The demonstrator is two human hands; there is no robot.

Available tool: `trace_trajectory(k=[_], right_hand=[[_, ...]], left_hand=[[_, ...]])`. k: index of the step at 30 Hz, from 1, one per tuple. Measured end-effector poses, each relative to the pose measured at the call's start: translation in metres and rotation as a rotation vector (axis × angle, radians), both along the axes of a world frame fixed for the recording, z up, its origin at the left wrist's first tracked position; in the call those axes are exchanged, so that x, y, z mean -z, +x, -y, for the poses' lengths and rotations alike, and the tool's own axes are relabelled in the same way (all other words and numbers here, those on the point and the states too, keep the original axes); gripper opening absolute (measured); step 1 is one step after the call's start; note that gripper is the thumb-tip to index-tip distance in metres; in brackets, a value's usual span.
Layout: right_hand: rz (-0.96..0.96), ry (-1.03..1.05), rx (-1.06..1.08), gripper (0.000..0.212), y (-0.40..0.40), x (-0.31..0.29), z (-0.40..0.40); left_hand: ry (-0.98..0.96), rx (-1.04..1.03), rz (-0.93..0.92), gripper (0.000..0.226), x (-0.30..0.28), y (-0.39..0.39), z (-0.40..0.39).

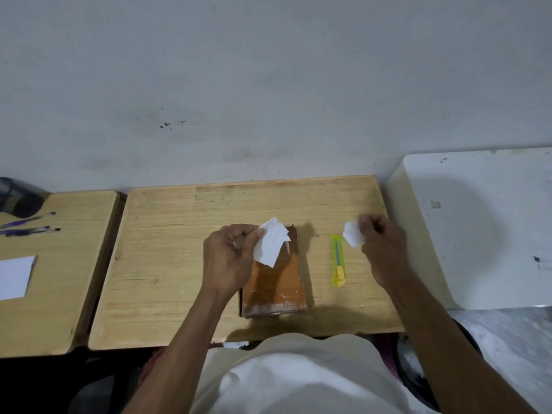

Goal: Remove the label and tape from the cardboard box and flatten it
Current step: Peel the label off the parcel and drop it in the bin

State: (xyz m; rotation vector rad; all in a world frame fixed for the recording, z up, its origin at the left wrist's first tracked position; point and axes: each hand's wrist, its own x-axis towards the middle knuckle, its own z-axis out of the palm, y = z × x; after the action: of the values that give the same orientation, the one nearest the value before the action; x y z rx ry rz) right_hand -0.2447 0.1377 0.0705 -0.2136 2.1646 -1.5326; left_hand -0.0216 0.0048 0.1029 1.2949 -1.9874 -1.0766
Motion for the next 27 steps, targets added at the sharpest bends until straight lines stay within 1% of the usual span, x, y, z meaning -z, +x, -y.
trace_trajectory(k=[2,3,6,8,10,14,17,20,22,24,27], right_hand=[[0.021,-0.139,-0.12,0.014,0.009,-0.012,0.005],[-0.013,-0.163,-0.2,0.013,0.018,-0.019,0.009],[-0.186,-0.051,-0.378,0.003,0.038,-0.035,0.024],[-0.32,0.0,-0.464,0.008,0.043,-0.043,0.03],[-0.392,0.008,-0.506,0.01,0.043,-0.046,0.032],[-0.401,0.056,-0.536,0.002,0.038,-0.045,0.029],[-0.442,0.087,-0.558,0.003,0.032,-0.042,0.03],[-0.463,0.092,-0.604,0.008,0.025,-0.04,0.032],[-0.446,0.073,-0.66,0.012,0.02,-0.039,0.033],[-0.481,0.097,-0.724,0.015,0.015,-0.038,0.033],[-0.539,0.127,-0.808,0.013,0.01,-0.036,0.033]], left_hand=[[0.063,0.102,0.048,0.013,0.003,-0.005,0.002],[0.074,0.148,0.074,0.014,0.004,-0.008,0.002],[0.087,0.265,0.106,0.013,0.003,-0.019,-0.001],[0.066,0.308,0.096,0.009,0.001,-0.025,-0.001],[0.059,0.313,0.093,0.006,-0.002,-0.03,-0.002],[0.077,0.345,0.088,0.009,-0.005,-0.035,-0.002],[0.091,0.368,0.091,0.011,-0.007,-0.039,-0.002],[0.054,0.412,0.106,0.013,-0.008,-0.042,0.0],[0.044,0.433,0.108,0.014,-0.01,-0.045,0.002],[0.048,0.437,0.114,0.014,-0.011,-0.047,0.003],[0.062,0.424,0.129,0.011,-0.01,-0.051,0.003]])
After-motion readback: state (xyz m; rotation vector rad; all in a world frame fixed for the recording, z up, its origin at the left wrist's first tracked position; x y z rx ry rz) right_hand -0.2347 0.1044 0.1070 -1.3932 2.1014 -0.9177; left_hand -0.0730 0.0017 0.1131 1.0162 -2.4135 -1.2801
